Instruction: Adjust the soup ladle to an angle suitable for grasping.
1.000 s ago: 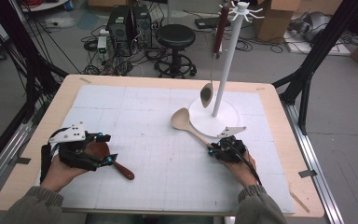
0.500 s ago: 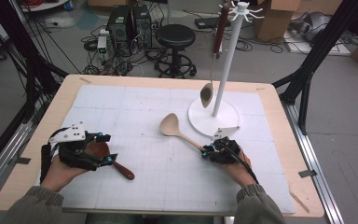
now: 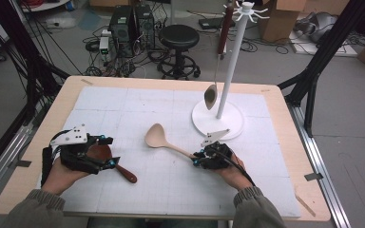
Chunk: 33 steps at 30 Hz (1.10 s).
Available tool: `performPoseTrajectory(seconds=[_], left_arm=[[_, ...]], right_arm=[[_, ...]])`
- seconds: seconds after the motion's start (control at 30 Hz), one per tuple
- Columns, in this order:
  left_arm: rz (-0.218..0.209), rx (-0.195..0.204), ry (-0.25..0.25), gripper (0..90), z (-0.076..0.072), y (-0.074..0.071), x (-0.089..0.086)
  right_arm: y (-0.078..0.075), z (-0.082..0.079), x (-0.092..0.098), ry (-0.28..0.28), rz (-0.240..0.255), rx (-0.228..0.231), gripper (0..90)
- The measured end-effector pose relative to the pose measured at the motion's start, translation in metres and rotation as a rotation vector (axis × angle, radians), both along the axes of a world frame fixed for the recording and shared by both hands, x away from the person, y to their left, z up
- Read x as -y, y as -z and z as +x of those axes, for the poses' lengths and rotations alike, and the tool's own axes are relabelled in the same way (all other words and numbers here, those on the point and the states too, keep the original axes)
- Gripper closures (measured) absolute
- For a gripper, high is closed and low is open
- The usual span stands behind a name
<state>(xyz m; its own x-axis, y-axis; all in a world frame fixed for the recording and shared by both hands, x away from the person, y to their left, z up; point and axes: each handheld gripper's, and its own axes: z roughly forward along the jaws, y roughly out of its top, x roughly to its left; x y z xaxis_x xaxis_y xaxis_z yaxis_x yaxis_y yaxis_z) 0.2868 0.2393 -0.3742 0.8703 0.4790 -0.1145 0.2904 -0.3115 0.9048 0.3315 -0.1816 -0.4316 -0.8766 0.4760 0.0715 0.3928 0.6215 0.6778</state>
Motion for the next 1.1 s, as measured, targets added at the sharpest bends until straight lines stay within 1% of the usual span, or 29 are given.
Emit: performPoseTrajectory(seconds=[0.27, 0.47, 0.53, 0.67, 0.77, 0.83, 0.93, 0.97, 1.1], left_arm=[[0.005, -0.002, 0.003, 23.2, 0.000, 0.000, 0.001], [0.003, -0.004, 0.007, 23.5, 0.000, 0.001, 0.001], [0.004, -0.004, 0.008, 23.6, 0.000, 0.001, 0.001], [0.005, -0.007, 0.016, 24.6, 0.000, 0.001, 0.002], [0.008, -0.002, 0.022, 25.2, 0.000, 0.001, 0.002], [0.008, -0.006, 0.024, 25.5, -0.001, 0.001, 0.003], [0.009, -0.005, 0.026, 26.0, -0.001, 0.001, 0.003], [0.010, -0.005, 0.028, 26.0, -0.001, 0.001, 0.003], [0.010, -0.008, 0.032, 26.4, 0.000, 0.002, 0.004]], right_arm=[[0.000, -0.003, -0.017, -0.070, 0.005, -0.012, 73.9], [0.000, -0.004, -0.031, -0.116, 0.001, -0.008, 73.9], [0.000, -0.005, -0.035, -0.126, 0.001, -0.015, 73.9], [0.000, -0.006, -0.043, -0.148, 0.001, -0.011, 73.9], [0.001, -0.007, -0.046, -0.153, -0.003, -0.013, 73.8], [0.002, -0.007, -0.045, -0.149, 0.003, -0.021, 73.6], [0.004, -0.007, -0.045, -0.142, -0.007, -0.026, 72.7], [0.005, -0.008, -0.044, -0.136, -0.007, -0.032, 71.7], [0.005, -0.012, -0.037, -0.115, 0.006, -0.022, 66.0]])
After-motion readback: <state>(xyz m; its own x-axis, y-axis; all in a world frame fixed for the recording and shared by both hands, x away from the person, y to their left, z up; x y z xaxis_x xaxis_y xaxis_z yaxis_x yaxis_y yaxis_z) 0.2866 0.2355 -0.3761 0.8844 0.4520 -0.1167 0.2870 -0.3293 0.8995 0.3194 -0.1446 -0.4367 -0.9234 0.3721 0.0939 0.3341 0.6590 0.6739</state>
